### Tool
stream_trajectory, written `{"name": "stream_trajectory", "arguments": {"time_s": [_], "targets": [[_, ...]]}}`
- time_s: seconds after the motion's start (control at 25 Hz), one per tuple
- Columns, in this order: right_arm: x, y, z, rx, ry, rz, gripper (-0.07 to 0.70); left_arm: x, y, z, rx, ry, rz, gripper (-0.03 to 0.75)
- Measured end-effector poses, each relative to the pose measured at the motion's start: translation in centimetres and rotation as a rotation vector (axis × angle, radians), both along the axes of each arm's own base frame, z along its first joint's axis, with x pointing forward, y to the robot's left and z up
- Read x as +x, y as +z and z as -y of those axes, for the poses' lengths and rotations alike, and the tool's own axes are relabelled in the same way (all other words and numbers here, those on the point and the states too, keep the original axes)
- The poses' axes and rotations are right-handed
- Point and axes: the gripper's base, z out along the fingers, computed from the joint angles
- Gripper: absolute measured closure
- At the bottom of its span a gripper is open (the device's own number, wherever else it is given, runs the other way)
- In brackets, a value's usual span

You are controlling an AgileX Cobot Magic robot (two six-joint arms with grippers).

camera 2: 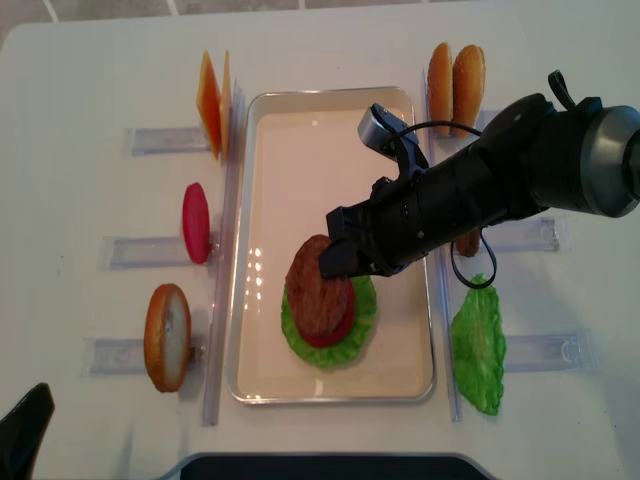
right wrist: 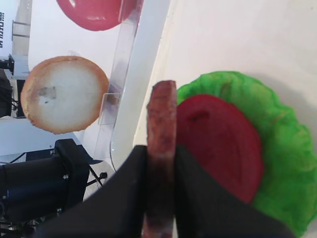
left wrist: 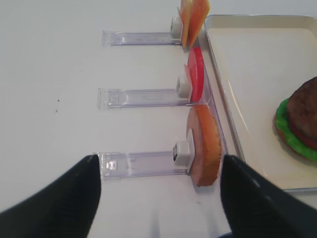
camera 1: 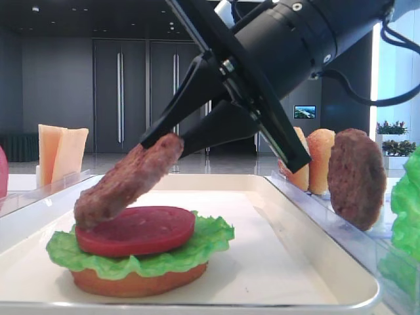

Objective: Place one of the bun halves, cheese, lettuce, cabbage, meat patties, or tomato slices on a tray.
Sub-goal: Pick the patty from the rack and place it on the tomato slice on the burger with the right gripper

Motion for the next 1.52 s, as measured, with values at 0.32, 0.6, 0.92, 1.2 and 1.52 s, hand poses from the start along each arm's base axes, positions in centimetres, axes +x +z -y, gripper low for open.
{"name": "stream_trajectory", "arguments": {"time_s": [0.32,0.6,0.92,1.2,1.52], "targets": [[0.06,-0.07,0.05,-0.01,-0.002,0.008,0.496,0.0,0.0,-0.02,0.002,0.001,0.0,0.145],[0.05,-0.08,0.06,-0.011,-0.001,0.009,0.49,0.0,0.0,-0.02,0.002,0.001,0.0,0.145],[0.09,-0.1,0.07,-0.014,-0.003,0.012,0.22,0.0,0.0,-0.02,0.002,0.001,0.0,0.145],[0.09,-0.1,0.08,-0.014,0.002,0.019,0.079,0.0,0.0,-0.02,0.002,0.001,0.0,0.145],[0.0,-0.31,0.23,-0.043,0.031,0.041,-0.005,0.0,0.0,-0.02,0.002,0.001,0.0,0.145]]}}
